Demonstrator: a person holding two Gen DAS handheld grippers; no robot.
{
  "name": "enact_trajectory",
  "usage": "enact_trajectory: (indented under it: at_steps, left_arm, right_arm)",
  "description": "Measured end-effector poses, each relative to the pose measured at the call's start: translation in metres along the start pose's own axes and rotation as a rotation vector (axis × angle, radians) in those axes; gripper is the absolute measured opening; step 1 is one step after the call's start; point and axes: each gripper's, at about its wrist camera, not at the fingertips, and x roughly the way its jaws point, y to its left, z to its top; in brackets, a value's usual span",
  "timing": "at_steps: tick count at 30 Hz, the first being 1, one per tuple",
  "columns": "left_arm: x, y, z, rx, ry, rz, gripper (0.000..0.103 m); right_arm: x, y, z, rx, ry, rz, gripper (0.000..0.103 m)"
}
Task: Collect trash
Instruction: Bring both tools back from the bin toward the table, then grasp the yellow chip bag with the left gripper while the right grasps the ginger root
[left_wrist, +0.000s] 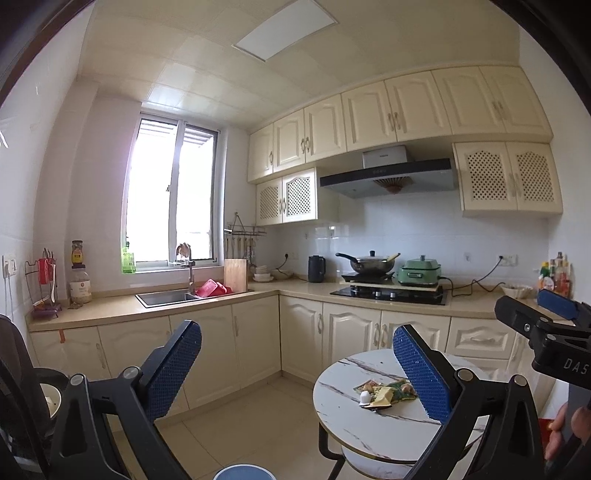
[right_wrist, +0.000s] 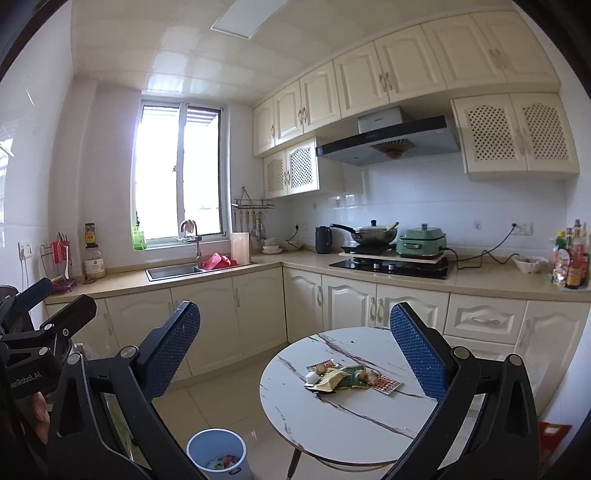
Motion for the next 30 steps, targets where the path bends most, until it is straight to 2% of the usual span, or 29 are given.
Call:
enact_trajectory:
  at_steps: [7, 14, 23, 30]
  left_arm:
    - [0.03, 0.0, 0.021, 0.001, 0.013, -0.013, 0.102]
    - [0.084, -0.002, 0.023, -0.01, 0.099, -0.043, 0.102]
    - [0.202, -0.027, 0.002, -0.035, 0.306, -0.139, 0.102]
    - [0.307, -0.081, -0.01, 0.055, 0.438, -0.234, 0.102]
  right_arm:
    - [0.004, -0.012, -0.002, 0.018, 0.009, -0.023, 0.103]
    - [0.024, -0.038, -0.015, 0.047, 0.043, -0.073, 0.103]
    - [0.101, -0.105, -0.077, 0.133, 0.219, -0.169, 0.103]
    - [0.168, -0.159, -0.132, 0.176, 0.389, -0.211, 0.103]
